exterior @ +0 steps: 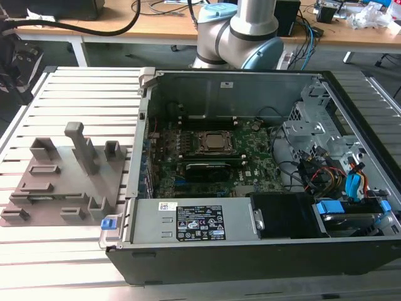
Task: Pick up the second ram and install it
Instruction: 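Reach for the second ram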
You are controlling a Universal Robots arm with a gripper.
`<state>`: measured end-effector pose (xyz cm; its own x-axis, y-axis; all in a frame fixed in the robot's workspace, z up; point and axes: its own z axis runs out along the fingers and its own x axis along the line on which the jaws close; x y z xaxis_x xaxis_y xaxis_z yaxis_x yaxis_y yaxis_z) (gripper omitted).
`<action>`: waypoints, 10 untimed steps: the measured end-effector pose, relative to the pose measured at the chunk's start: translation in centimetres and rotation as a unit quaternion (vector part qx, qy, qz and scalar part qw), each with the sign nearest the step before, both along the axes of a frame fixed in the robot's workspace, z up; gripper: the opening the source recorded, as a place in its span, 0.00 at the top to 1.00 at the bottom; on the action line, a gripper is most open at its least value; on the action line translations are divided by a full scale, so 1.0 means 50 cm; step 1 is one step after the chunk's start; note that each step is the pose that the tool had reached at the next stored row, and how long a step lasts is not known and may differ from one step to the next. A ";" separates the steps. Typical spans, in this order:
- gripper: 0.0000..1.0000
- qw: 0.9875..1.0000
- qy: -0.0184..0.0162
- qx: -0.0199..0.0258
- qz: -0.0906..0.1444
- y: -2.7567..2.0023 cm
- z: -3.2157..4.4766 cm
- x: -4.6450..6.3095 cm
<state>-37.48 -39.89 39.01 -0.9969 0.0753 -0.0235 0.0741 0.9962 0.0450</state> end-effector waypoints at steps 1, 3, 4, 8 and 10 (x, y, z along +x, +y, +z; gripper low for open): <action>0.89 1.000 0.000 0.000 0.000 0.0000 0.000 -0.008; 0.89 1.000 0.000 0.000 0.000 0.0000 0.000 -0.023; 0.89 1.000 0.000 0.000 0.000 0.0000 0.000 -0.027; 0.89 1.000 0.000 0.000 0.000 0.0000 -0.001 -0.041; 0.89 1.000 0.000 0.000 0.000 0.0000 -0.001 -0.052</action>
